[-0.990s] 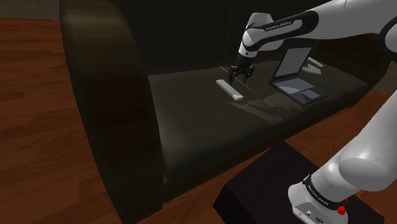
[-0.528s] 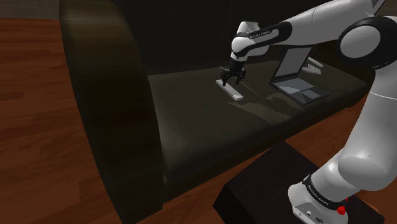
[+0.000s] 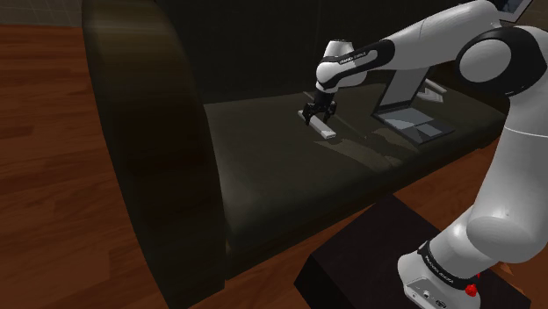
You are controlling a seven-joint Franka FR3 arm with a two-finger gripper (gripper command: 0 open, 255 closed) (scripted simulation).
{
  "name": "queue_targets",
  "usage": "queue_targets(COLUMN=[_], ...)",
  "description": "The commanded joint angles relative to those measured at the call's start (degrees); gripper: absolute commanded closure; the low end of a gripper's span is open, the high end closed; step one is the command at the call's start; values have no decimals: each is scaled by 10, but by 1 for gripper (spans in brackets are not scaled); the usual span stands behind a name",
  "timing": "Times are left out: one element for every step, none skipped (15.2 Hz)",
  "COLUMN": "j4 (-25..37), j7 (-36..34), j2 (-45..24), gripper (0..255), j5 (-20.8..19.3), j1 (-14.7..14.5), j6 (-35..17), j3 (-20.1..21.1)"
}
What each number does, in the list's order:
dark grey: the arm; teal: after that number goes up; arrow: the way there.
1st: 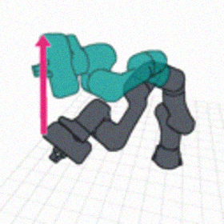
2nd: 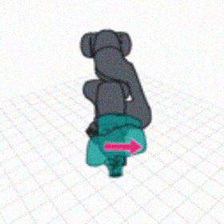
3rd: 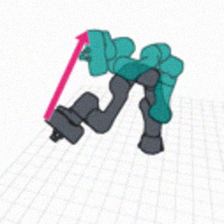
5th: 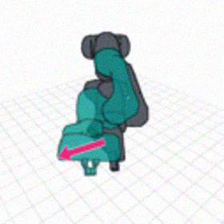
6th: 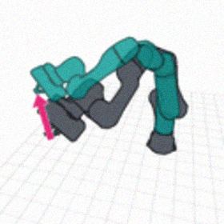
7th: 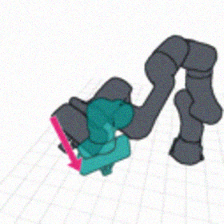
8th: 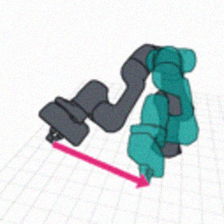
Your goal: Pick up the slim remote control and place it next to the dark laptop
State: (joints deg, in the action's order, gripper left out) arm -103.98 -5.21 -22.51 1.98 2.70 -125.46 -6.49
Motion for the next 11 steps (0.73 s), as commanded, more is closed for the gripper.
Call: queue_targets(j4=[-1,-1,-1,-1,-1,-1,-1,0,0,-1,-1], j7=[0,0,0,0,0,0,0,0,0,0,0], j2=[0,0,0,0,0,0,0,0,0,0,-1], gripper=[0,0,0,0,0,255,255,255,255,255,255], j5=[0,0,0,0,0,0,0,0,0,0,0], j1=[0,0,0,0,0,0,0,0,0,0,0], j6=[-1,-1,-1,-1,-1,-1,-1,-1,-1,-1,-1], j3=[0,0,0,0,0,0,0,0,0,0,0])
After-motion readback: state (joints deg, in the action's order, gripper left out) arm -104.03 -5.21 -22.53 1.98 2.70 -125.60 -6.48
